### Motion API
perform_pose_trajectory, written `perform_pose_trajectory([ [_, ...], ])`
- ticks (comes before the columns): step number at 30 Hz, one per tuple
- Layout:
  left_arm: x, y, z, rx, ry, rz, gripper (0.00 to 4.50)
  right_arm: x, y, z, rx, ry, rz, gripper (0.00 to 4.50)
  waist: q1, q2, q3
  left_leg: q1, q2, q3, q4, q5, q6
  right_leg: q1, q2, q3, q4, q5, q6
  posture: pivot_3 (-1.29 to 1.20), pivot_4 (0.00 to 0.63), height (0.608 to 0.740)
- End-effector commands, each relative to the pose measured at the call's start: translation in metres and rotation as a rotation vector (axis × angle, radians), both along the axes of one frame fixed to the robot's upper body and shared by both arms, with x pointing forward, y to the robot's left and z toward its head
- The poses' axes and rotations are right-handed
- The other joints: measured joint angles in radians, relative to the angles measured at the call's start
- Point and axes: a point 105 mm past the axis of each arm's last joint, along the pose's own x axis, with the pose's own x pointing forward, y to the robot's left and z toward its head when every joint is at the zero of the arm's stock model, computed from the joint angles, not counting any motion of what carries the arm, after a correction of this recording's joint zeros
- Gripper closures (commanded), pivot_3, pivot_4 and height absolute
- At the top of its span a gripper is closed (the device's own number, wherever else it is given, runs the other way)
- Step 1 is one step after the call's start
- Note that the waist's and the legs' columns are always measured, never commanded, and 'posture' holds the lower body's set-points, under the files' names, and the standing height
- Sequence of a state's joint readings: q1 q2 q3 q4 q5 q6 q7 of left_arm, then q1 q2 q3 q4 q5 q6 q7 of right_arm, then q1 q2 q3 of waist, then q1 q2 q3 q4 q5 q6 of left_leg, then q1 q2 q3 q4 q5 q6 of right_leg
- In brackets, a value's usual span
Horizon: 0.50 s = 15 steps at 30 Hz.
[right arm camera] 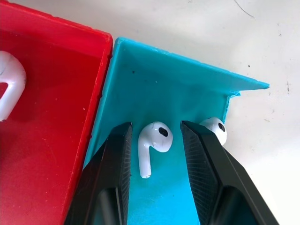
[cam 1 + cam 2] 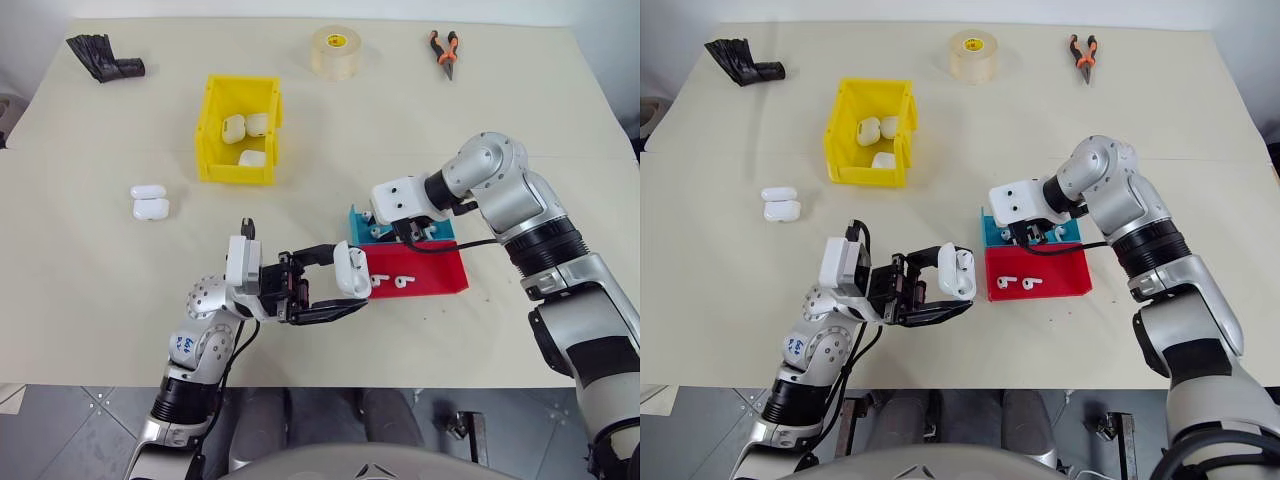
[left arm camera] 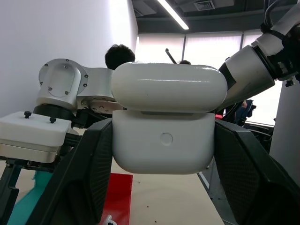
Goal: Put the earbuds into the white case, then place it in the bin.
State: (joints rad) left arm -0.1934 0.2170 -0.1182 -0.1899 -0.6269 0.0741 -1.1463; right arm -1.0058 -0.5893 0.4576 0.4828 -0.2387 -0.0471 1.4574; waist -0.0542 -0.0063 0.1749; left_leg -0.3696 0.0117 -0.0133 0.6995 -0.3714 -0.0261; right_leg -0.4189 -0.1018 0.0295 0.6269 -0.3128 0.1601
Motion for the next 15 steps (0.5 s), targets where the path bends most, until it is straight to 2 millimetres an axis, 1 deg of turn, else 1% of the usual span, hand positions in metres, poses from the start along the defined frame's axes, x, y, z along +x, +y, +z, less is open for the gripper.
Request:
perform_pose_trajectory([
  [1,-0.002,0.0,0.01,-0.03,-0.041,-0.005,1.7,0.001,-0.009,-0.002,-0.054,0.001,-0.008,2.8,0.0,0.0,0.0,0.0,0.0,0.0,0.0,0.0,0.0,0.0,0.0,0.0,0.0,0.0,0.0,0.0,0.15,0.74],
  [2,-0.002,0.0,0.01,-0.031,-0.041,-0.004,1.7,0.001,-0.01,-0.002,-0.058,0.001,-0.008,2.8,0.0,0.0,0.0,0.0,0.0,0.0,0.0,0.0,0.0,0.0,0.0,0.0,0.0,0.0,0.0,0.0,0.15,0.74],
  [3,-0.001,0.001,0.01,-0.031,-0.042,-0.004,1.7,0.002,-0.01,-0.003,-0.061,0.0,-0.008,3.16,0.0,0.0,0.0,0.0,0.0,0.0,0.0,0.0,0.0,0.0,0.0,0.0,0.0,0.0,0.0,0.0,0.15,0.74],
  [4,-0.001,0.001,0.01,-0.031,-0.042,-0.003,1.7,0.002,-0.012,-0.003,-0.065,0.002,-0.009,3.37,0.0,0.0,0.0,0.0,0.0,0.0,0.0,0.0,0.0,0.0,0.0,0.0,0.0,0.0,0.0,0.0,0.15,0.74],
  [6,-0.001,0.001,0.01,-0.03,-0.042,-0.002,1.7,0.003,-0.012,-0.004,-0.064,0.002,-0.014,3.94,0.0,0.0,0.0,0.0,0.0,0.0,0.0,0.0,0.0,0.0,0.0,0.0,0.0,0.0,0.0,0.0,0.15,0.74],
  [12,0.0,0.002,0.01,-0.027,-0.044,-0.001,1.7,0.005,-0.009,0.002,-0.027,-0.018,-0.024,3.96,0.0,0.0,0.0,0.002,0.0,0.0,0.0,0.0,0.0,0.002,0.0,0.0,0.0,0.0,0.0,0.0,0.15,0.74],
  [14,0.0,0.002,0.01,-0.026,-0.044,-0.001,1.7,0.005,-0.008,0.011,0.02,-0.029,-0.044,3.96,0.0,0.0,0.0,0.002,0.0,0.0,0.0,0.0,0.0,0.002,0.0,0.0,0.0,0.0,0.0,0.0,0.15,0.74],
  [15,0.0,0.002,0.01,-0.026,-0.045,-0.002,1.7,0.006,-0.009,0.018,0.056,-0.035,-0.068,3.96,0.0,0.0,0.0,0.001,0.0,0.0,0.0,0.0,0.0,0.002,0.0,0.0,0.0,0.0,0.0,0.0,0.15,0.74],
])
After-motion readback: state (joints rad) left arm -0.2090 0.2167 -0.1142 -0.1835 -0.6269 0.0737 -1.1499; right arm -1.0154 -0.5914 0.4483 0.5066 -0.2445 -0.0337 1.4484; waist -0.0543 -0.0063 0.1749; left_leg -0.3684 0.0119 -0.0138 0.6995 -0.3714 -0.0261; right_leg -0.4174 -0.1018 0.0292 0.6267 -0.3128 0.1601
